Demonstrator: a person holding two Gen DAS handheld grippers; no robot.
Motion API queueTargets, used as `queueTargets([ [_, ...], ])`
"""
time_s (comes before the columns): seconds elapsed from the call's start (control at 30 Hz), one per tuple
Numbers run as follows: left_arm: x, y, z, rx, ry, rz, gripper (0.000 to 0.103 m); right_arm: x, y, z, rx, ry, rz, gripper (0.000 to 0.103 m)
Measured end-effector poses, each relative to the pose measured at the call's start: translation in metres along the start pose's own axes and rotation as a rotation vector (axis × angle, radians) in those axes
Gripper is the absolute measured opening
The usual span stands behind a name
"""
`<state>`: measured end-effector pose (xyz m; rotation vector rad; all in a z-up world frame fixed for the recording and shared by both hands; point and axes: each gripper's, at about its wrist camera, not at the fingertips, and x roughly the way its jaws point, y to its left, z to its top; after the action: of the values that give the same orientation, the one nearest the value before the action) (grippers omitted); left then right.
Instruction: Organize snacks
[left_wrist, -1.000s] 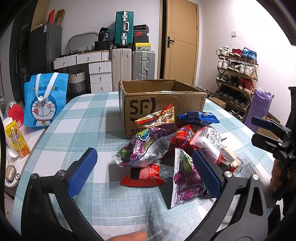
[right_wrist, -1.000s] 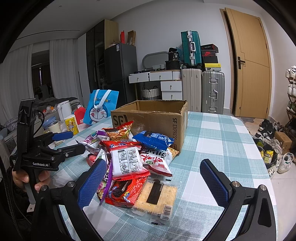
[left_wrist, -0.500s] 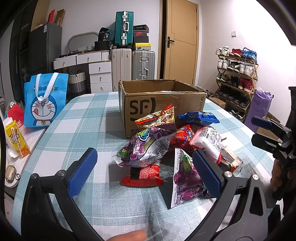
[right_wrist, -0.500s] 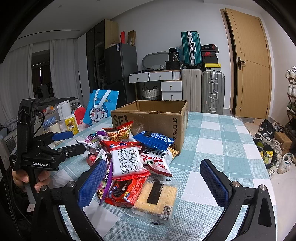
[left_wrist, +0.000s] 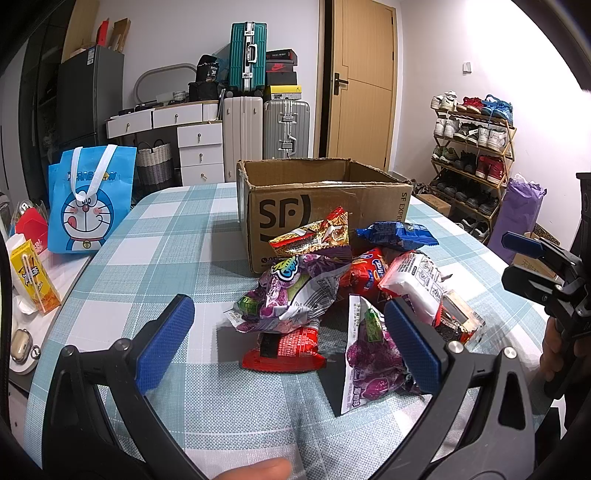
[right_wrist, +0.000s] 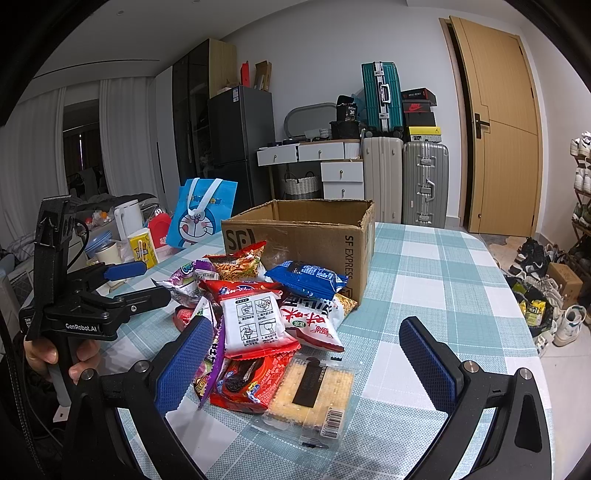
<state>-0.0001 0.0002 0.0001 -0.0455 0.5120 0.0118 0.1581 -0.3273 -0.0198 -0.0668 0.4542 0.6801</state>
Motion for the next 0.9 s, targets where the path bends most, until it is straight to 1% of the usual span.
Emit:
queueTargets([
  [0.9,0.0002,0.0001,0.0,0.003,0.006,-0.007,0.103,0.0019,-0.0014,0.0002,0.009,0.008,-0.009,0.103],
])
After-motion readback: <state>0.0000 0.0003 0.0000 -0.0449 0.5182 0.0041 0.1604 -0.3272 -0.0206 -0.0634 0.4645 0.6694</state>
